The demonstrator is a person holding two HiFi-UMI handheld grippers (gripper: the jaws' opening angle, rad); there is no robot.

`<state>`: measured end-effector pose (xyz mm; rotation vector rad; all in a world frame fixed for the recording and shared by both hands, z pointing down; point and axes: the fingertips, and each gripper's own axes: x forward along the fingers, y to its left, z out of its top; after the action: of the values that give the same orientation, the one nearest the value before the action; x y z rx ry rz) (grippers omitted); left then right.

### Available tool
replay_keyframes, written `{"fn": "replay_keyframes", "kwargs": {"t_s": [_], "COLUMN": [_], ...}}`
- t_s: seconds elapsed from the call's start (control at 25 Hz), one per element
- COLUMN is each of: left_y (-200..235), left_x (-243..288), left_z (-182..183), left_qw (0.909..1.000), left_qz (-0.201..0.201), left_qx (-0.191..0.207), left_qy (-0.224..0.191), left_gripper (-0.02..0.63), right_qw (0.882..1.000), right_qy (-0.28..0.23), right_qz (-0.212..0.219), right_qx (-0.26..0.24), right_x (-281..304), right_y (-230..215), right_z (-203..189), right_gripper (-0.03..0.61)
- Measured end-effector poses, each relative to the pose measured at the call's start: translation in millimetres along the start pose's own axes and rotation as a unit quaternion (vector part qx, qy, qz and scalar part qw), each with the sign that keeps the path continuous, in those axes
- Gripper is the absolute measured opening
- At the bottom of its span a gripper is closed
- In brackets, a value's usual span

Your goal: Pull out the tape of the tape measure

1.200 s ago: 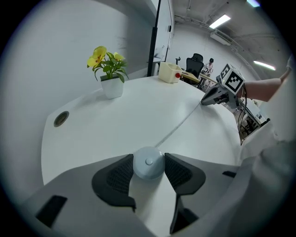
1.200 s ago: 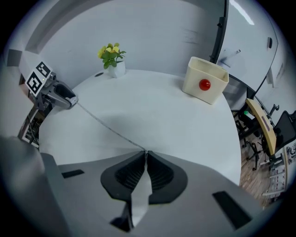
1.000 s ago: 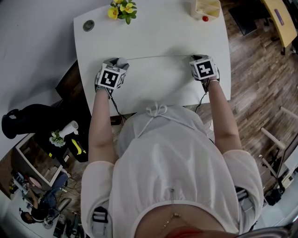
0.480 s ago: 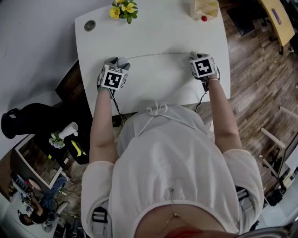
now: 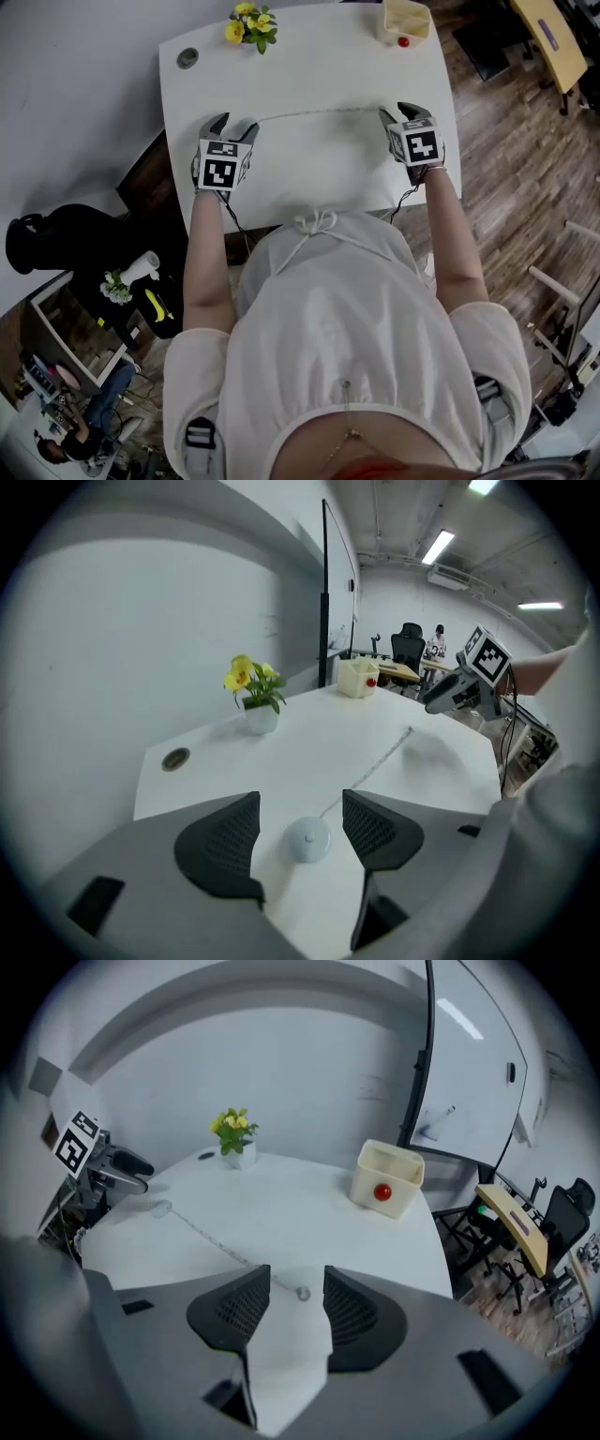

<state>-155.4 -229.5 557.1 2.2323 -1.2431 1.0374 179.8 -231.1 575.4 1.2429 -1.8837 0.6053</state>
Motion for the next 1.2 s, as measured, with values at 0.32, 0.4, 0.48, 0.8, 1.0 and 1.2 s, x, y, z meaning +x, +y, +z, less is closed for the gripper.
{"fn": "replay_keyframes", "kwargs": {"t_s": [0.32,0.4,0.48,0.8,1.0,1.2], "left_y": [5.5,5.8,4.8,-3.6,-10.1,-13.8], "left_x": [-69.1,-91.6,-113.7,-159.9,-165.6,-164.6], "left_z": [77.7,99.2,119.4,153.7,155.8,154.3], "left_qw": [0.9882,0.9796,0.9686,0.9401,0.9372,0.9375], "left_qz": [0.038,0.05,0.06,0.07,0.057,0.052], "left_qx": [-0.007,-0.006,0.001,-0.005,-0.013,-0.015], "left_qy": [-0.148,-0.194,-0.241,-0.334,-0.344,-0.344], "left_gripper": [0.246,0.217,0.169,0.04,0.02,0.02], "right_qw": [0.986,0.979,0.97,0.938,0.923,0.92], "right_qy": [-0.164,-0.204,-0.241,-0.346,-0.382,-0.389], "right_qz": [0.011,0.01,0.009,0.019,0.025,0.024], "right_qx": [-0.025,-0.025,-0.023,-0.021,-0.027,-0.04], "right_x": [-59.1,-77.0,-94.3,-145.7,-158.8,-161.6], "right_y": [16.8,18.1,18.1,18.4,22.3,24.3], "right_z": [77.9,94.8,109.4,140.1,145.5,146.8], "right_gripper": [0.127,0.096,0.065,0.007,0.006,0.005]}}
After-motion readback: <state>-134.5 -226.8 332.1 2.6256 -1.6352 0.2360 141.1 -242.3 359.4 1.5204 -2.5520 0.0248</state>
